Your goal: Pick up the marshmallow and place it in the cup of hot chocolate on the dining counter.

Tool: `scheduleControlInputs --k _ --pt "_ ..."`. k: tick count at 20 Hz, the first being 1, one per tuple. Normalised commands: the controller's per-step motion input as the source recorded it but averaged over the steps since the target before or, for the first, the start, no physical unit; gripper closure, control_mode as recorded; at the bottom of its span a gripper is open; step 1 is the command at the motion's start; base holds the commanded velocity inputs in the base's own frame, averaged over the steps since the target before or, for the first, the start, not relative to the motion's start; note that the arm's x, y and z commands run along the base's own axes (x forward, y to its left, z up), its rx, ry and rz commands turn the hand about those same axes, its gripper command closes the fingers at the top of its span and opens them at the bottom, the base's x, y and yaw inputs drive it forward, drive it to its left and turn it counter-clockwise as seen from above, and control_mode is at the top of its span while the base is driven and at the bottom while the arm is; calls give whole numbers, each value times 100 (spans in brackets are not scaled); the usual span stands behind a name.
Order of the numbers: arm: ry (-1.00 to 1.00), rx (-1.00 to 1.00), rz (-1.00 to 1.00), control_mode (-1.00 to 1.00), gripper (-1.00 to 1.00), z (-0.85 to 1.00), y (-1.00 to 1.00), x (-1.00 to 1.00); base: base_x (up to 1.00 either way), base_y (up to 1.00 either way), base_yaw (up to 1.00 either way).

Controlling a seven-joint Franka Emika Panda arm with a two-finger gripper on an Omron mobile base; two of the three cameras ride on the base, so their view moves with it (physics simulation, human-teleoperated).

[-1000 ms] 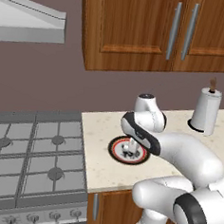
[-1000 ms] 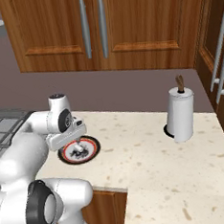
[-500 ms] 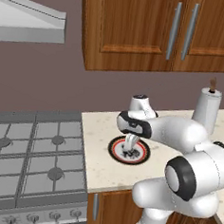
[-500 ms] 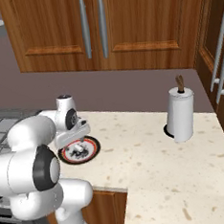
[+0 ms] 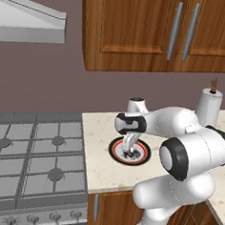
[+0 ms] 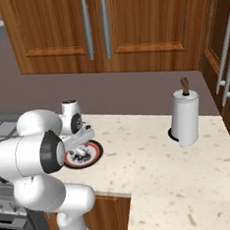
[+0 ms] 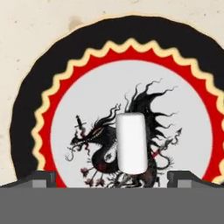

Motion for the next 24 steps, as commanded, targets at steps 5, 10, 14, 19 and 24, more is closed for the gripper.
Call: scheduleControlInputs --k 5,10,14,19,24 --pt "0 0 0 -100 -100 -28 0 13 0 0 0" --pt "0 0 0 -100 -100 -25 0 17 0 0 0" --pt "1 0 1 -100 -100 -17 0 27 0 0 0" --pt "0 0 4 -100 100 -12 15 9 0 0 0" --pt "0 0 4 -100 100 -11 15 -6 0 0 0"
